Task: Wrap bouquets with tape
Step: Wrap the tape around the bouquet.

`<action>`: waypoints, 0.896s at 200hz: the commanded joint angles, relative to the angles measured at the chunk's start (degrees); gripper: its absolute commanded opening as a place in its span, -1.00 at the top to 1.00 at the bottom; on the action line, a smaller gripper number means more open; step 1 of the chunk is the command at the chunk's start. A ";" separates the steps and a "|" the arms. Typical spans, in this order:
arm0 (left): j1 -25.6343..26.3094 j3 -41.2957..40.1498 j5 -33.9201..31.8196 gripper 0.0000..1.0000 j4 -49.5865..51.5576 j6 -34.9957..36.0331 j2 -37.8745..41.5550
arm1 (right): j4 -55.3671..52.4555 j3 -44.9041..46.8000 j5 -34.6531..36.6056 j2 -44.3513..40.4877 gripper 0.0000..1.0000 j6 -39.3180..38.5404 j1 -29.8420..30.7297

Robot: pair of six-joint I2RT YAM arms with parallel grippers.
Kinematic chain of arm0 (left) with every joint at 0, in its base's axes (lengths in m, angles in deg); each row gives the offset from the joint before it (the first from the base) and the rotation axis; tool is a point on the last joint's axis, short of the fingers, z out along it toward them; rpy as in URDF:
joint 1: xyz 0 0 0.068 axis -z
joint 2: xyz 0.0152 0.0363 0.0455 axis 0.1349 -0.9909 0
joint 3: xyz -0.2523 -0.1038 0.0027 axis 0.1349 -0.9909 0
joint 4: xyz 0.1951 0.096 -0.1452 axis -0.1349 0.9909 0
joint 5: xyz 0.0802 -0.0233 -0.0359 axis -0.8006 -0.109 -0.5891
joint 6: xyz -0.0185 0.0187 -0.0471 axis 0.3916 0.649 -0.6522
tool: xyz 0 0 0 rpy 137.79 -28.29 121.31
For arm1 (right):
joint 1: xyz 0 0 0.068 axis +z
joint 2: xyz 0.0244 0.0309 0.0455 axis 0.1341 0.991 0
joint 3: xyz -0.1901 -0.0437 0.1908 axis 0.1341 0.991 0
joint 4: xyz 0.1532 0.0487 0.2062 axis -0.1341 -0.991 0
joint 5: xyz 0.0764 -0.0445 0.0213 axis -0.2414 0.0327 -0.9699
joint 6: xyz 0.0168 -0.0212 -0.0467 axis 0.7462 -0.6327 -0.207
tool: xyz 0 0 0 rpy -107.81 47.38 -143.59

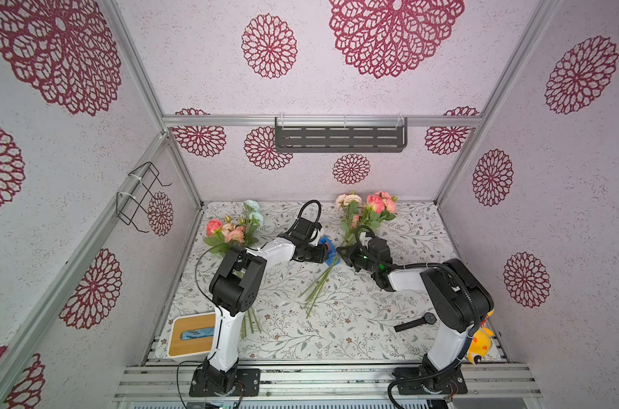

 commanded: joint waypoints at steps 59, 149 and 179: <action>0.89 2.19 -4.06 0.29 2.09 -0.34 -0.77 | 7.50 -1.06 -0.97 -4.99 1.00 -0.95 -0.12; -1.74 1.97 -0.97 0.28 -0.07 -3.73 -0.66 | 13.07 -2.13 -2.48 -4.54 1.00 0.20 -0.23; -1.85 1.14 -2.32 0.28 -0.72 -5.63 0.12 | 11.62 -2.50 -2.28 -6.46 1.00 -0.10 -0.16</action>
